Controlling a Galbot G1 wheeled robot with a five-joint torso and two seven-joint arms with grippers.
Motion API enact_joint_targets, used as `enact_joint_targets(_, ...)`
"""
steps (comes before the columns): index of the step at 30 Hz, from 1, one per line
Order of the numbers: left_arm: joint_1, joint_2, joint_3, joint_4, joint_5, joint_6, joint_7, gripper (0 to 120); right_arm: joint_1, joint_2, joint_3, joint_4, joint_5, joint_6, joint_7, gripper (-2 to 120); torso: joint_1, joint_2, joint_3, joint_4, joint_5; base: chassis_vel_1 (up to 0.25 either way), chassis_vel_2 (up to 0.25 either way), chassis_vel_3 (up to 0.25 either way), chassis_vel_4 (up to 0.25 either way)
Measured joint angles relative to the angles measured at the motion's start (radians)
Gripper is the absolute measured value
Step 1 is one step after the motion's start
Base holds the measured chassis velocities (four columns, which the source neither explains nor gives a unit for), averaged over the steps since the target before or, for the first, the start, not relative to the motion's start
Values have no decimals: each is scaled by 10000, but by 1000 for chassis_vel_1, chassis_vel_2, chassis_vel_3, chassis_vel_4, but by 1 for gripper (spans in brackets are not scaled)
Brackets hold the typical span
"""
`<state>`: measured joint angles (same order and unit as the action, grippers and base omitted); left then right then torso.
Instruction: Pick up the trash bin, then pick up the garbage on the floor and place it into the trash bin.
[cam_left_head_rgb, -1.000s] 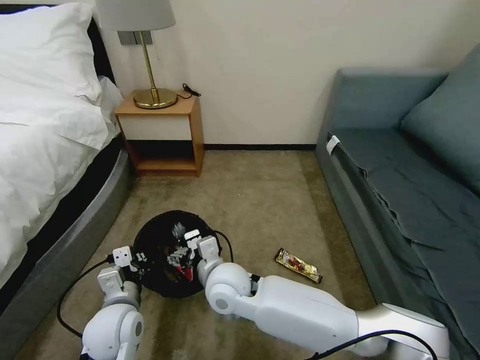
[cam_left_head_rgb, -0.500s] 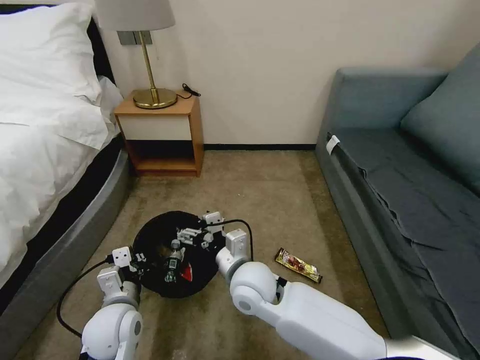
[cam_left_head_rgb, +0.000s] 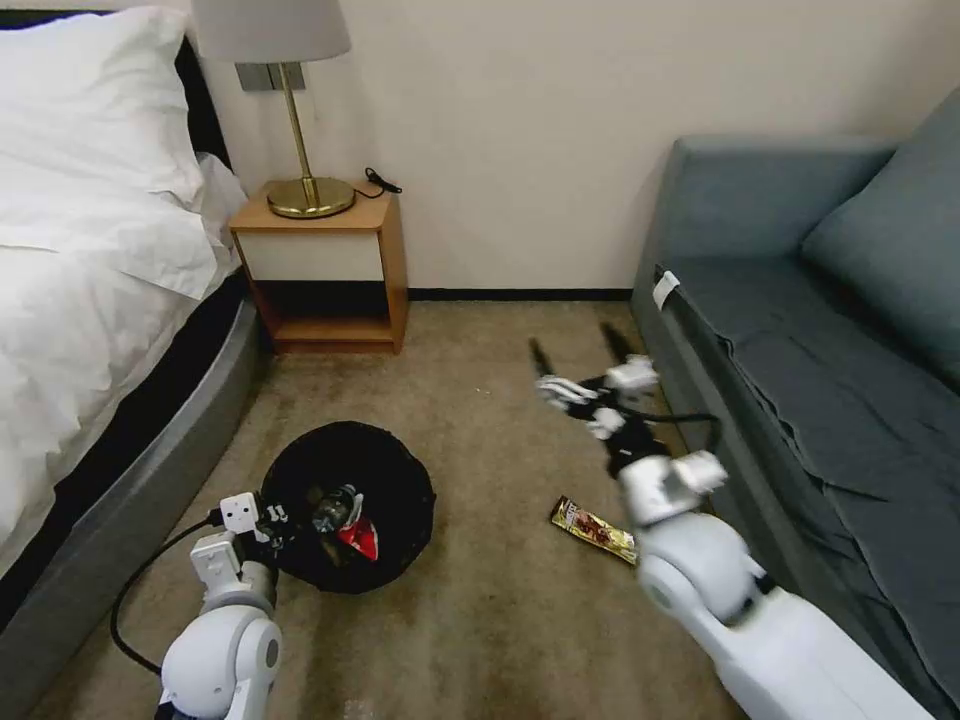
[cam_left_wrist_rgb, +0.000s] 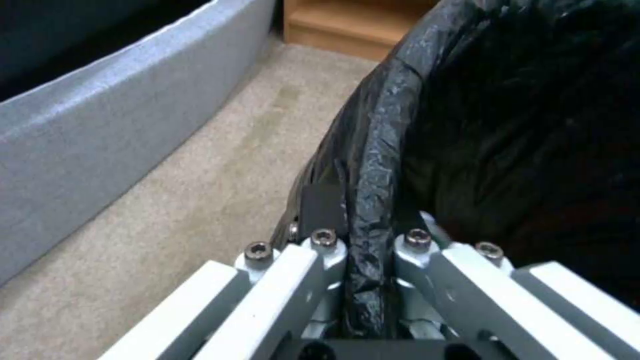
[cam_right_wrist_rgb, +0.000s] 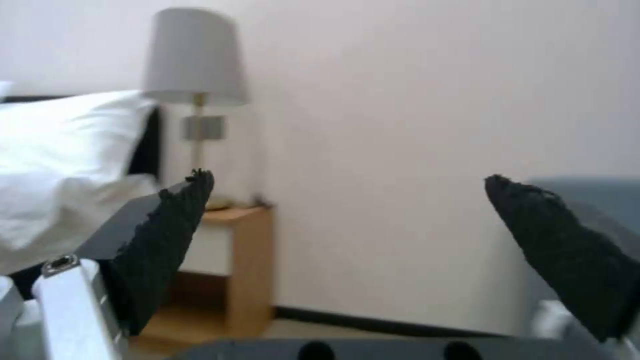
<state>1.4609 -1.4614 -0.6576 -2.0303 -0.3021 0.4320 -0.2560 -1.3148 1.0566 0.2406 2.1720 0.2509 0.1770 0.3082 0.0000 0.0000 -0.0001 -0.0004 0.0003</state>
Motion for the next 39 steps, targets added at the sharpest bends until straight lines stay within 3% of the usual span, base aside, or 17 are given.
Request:
enact_joint_targets(1,0,0,0,0,0,0,0,3,0,0,0,0,0,0,0,100,0,0,0,0,0,0,0,0,0)
enact_joint_targets(5,106,-21,-65,-126,6,-32,6,3,-1586,1414,580,497,-1178,298,328,100,0,0,0,0,-2,0,0,0,0)
enact_joint_targets(11,240,-70,-174,-304,49,-79,4,3,-2144,2223,639,556,-1772,508,385,100,0,0,0,5,-4,0,0,0,0)
enact_joint_targets(27,344,-194,-182,-427,179,-141,4,3,-2017,2236,557,263,-1820,669,285,100,-1,1,0,4,-3,-7,8,11,-5)
enact_joint_targets(39,294,-212,-203,-318,214,-213,0,3,-1789,2068,519,34,-1707,730,222,100,2,-1,4,5,-2,-148,148,145,-152)
